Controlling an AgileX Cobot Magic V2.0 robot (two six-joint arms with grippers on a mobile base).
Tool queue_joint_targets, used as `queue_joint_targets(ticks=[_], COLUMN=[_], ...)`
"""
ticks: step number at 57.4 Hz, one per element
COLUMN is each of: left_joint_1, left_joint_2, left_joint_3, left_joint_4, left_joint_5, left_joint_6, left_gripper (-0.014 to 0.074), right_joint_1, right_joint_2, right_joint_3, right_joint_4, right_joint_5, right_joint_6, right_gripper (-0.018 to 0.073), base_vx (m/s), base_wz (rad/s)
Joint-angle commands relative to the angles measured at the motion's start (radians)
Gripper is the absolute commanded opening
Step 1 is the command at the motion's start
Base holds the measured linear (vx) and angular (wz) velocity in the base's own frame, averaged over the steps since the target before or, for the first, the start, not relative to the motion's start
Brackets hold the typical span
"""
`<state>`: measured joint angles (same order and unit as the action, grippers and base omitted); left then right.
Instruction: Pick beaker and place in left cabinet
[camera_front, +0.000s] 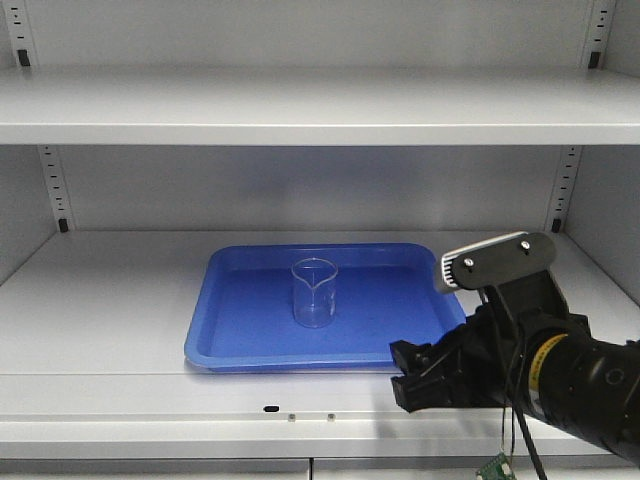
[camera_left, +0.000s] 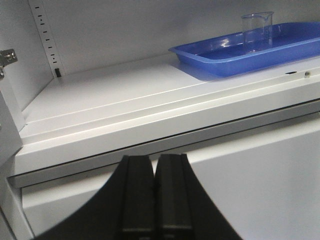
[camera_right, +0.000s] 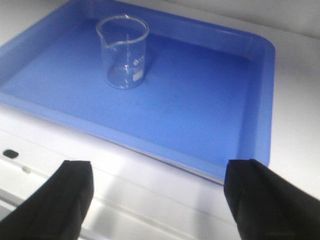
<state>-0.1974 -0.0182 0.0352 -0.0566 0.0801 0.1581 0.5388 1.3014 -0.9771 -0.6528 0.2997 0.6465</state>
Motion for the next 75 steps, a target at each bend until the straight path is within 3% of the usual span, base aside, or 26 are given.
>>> queue_joint_targets(ticks=[1, 19, 24, 31, 44, 52, 62, 75], left_joint_1=[-0.006, -0.006, -0.006, -0.006, -0.006, -0.006, -0.006, -0.006], left_joint_2=[-0.009, -0.009, -0.009, -0.009, -0.009, -0.009, -0.009, -0.009], left_joint_3=[-0.026, -0.026, -0.026, -0.026, -0.026, -0.026, -0.026, -0.026], left_joint_4=[-0.005, -0.005, -0.005, -0.005, -0.005, -0.005, -0.005, -0.005], left_joint_5=[-0.087, -0.087, -0.087, -0.087, -0.087, -0.087, -0.087, -0.087], left_joint_6=[-0.002, -0.002, -0.002, -0.002, -0.002, -0.002, -0.002, -0.002], left_gripper=[-0.0006, -0.0006, -0.0006, -0.0006, -0.0006, -0.0006, -0.0006, -0.0006], right_joint_1=[-0.001, -0.001, -0.007, -0.006, -0.016, -0.123, -0.333, -0.457], right_joint_2=[-0.033, -0.027, -0.027, -0.040, -0.140, -0.214, -0.386, -0.710], right_joint_3=[-0.023, -0.023, -0.023, -0.023, -0.023, -0.011, 0.172, 0.485], right_joint_4=[-0.019, -0.019, -0.069, -0.090, -0.040, 0.077, 0.324, 0.357], right_joint_5=[-0.030, -0.028, -0.021, 0.043, 0.147, 0.153, 0.001, -0.126], right_joint_6=[-0.006, -0.006, -0.006, -0.006, -0.025, -0.145, -0.287, -0.319], right_gripper=[0.0584, 0.0584, 0.0577, 0.0564, 0.0535, 0.0473, 0.0301, 0.0029], base_vx=[0.00, 0.00, 0.00, 0.00, 0.00, 0.00, 0.00, 0.00], base_wz=[0.00, 0.00, 0.00, 0.00, 0.00, 0.00, 0.00, 0.00])
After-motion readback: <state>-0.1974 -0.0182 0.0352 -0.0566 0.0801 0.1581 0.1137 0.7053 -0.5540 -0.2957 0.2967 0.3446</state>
